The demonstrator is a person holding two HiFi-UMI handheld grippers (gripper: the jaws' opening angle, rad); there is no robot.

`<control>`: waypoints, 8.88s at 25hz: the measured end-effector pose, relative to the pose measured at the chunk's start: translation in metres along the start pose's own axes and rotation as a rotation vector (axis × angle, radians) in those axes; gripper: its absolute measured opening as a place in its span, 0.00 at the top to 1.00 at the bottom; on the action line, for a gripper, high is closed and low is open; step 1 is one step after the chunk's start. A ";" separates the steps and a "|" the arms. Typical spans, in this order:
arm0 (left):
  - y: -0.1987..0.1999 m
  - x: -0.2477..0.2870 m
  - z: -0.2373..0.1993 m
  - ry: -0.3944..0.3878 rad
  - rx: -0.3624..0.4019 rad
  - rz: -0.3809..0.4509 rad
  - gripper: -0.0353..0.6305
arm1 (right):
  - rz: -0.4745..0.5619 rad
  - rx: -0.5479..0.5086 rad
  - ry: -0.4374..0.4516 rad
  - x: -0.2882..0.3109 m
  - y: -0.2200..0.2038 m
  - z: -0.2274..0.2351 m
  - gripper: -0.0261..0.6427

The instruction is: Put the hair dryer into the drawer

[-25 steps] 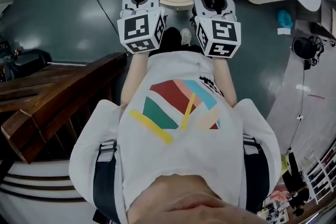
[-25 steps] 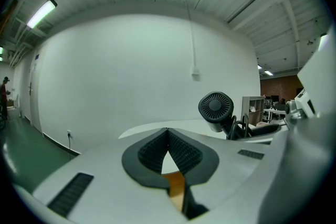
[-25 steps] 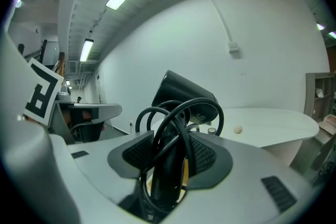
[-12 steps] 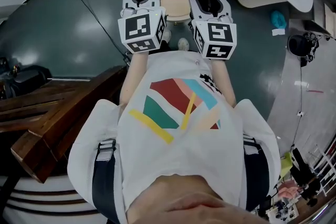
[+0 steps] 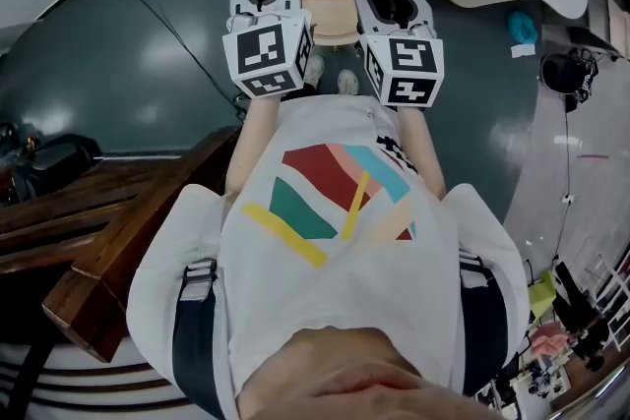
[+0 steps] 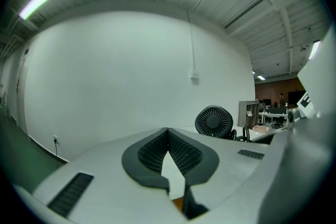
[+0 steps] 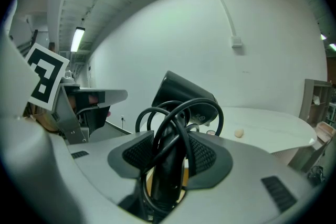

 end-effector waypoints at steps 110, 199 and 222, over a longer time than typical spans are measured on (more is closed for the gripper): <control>-0.146 0.047 -0.090 0.061 -0.170 -0.460 0.93 | -0.756 -0.294 0.015 0.242 -0.210 0.011 0.67; -0.017 0.023 -0.017 -0.094 -0.028 -0.116 0.93 | 0.081 -0.124 -0.011 0.064 0.047 -0.034 0.82; 0.032 -0.009 -0.012 -0.065 0.067 0.076 0.93 | 0.397 -0.153 0.003 -0.005 0.072 -0.060 0.94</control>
Point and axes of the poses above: the fingertips, and each gripper's own axes: x forward along the fingers, z to its right, y out of its top, the point moved 9 cm from there along -x, backward along the fingers, and after that the axes turned 6 degrees about x, right-handed, at the moved point
